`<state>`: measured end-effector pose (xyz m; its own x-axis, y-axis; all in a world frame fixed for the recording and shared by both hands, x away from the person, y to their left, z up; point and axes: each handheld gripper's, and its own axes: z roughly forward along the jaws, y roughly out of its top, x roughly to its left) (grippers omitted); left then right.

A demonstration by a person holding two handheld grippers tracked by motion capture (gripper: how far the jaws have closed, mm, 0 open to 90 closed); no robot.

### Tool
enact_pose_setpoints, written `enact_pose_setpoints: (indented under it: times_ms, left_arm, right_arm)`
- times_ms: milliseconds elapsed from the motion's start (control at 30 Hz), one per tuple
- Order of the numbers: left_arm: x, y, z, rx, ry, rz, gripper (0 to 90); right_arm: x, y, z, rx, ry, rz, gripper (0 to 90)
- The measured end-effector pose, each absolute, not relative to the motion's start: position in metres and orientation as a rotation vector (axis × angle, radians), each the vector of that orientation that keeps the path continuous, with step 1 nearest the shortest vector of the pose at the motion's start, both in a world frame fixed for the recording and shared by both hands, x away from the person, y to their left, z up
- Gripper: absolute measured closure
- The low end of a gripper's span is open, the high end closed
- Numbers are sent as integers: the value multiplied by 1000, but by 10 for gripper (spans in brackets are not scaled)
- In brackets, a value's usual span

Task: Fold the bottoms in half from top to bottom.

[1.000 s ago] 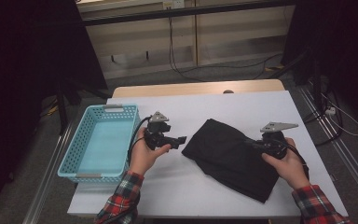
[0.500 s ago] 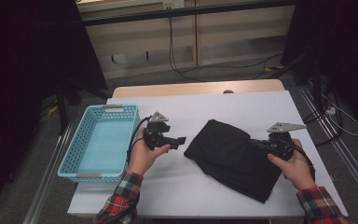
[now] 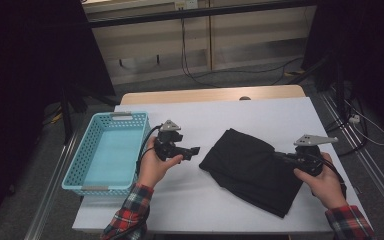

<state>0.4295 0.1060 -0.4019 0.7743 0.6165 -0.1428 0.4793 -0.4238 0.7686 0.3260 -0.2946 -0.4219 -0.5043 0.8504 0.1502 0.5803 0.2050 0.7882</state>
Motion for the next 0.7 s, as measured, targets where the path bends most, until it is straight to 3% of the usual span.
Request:
enact_pose_setpoints:
  times_ms: [700]
  left_arm:
    - [429,104,-404,2108,808,189,142]
  right_arm:
    - [309,-309,-422,1357,2163,1183,897]
